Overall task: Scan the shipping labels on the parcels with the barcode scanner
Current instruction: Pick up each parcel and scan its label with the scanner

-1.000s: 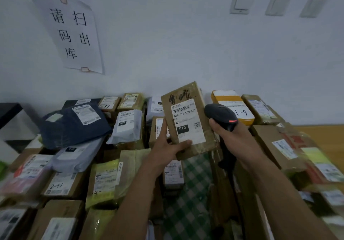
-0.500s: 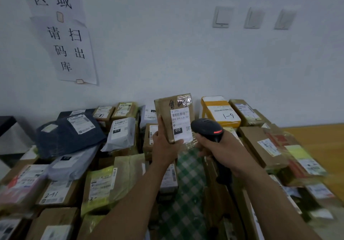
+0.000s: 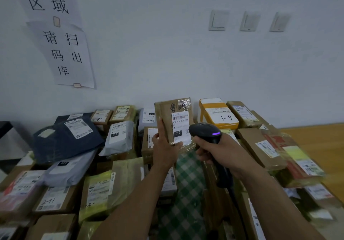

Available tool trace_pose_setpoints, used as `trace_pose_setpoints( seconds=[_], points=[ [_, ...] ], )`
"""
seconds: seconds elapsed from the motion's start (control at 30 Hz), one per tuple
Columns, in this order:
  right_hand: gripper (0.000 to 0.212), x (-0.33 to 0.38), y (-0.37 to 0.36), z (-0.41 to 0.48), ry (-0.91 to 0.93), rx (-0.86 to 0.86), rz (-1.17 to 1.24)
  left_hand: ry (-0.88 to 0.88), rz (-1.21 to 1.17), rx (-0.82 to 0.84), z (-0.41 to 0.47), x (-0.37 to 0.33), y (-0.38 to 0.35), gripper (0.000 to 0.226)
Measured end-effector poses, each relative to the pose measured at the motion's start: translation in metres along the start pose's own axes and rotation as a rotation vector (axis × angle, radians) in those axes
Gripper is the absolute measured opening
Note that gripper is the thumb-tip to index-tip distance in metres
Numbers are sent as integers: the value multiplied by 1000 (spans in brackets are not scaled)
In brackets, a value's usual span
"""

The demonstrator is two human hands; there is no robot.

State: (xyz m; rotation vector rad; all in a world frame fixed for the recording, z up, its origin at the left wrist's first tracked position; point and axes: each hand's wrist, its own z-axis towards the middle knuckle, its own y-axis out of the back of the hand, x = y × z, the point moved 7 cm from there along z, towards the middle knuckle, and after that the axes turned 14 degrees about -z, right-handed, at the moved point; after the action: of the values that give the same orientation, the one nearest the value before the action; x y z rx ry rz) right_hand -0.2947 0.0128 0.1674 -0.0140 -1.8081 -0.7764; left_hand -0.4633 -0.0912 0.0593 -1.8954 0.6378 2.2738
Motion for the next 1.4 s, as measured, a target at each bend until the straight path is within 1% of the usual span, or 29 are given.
trace_pose_setpoints(
  seconds=[0.1,0.17,0.23,0.3,0.37,0.5,0.6,0.73,0.87,0.97,1.0,1.03,1.1,1.13,1.17,1.23,1.27,1.33,1.37,1.4],
  points=[
    [24,-2,2,3,-13,0,26,22,-8,-1,2,4,-1,127],
    [24,-3,4,4,-27,16,59,47,-69,18,5,13,-7,129],
    [24,-4,13,8,-44,4,113,123,-175,61,10,38,-19,124],
    [26,-9,26,15,-67,-39,119,159,-217,125,5,62,-37,119],
    [26,-14,36,24,-92,-70,80,193,-152,158,-9,60,-49,121],
    [17,-27,46,44,-116,-83,39,312,-1,250,-17,68,-82,121],
    [13,-45,48,61,-149,-92,14,401,52,247,-1,93,-100,121],
    [18,-77,53,81,-209,-139,-32,512,102,250,14,119,-123,119],
    [13,-102,47,90,-272,-134,-2,608,23,287,28,149,-147,122],
    [15,-114,42,95,-286,-140,30,694,5,329,42,180,-162,123],
    [14,-117,42,97,-285,-151,33,707,-2,347,44,182,-165,121],
    [14,-120,43,99,-283,-160,33,709,-43,354,44,184,-167,113],
    [14,-122,43,101,-275,-170,40,665,-79,364,42,179,-169,82],
    [14,-123,43,102,-273,-173,46,645,-59,374,39,178,-168,72],
    [14,-123,42,103,-272,-174,49,606,-42,377,37,176,-169,70],
    [12,-122,40,103,-265,-170,41,554,-44,378,27,170,-167,84],
    [11,-121,39,103,-259,-166,32,563,-52,393,20,168,-169,89],
    [9,-121,37,103,-252,-161,30,586,-52,423,10,173,-174,83],
    [9,-121,37,103,-249,-160,35,566,-53,404,9,177,-176,79],
    [10,-121,36,103,-247,-160,39,593,-116,341,10,182,-177,75]
  ],
)
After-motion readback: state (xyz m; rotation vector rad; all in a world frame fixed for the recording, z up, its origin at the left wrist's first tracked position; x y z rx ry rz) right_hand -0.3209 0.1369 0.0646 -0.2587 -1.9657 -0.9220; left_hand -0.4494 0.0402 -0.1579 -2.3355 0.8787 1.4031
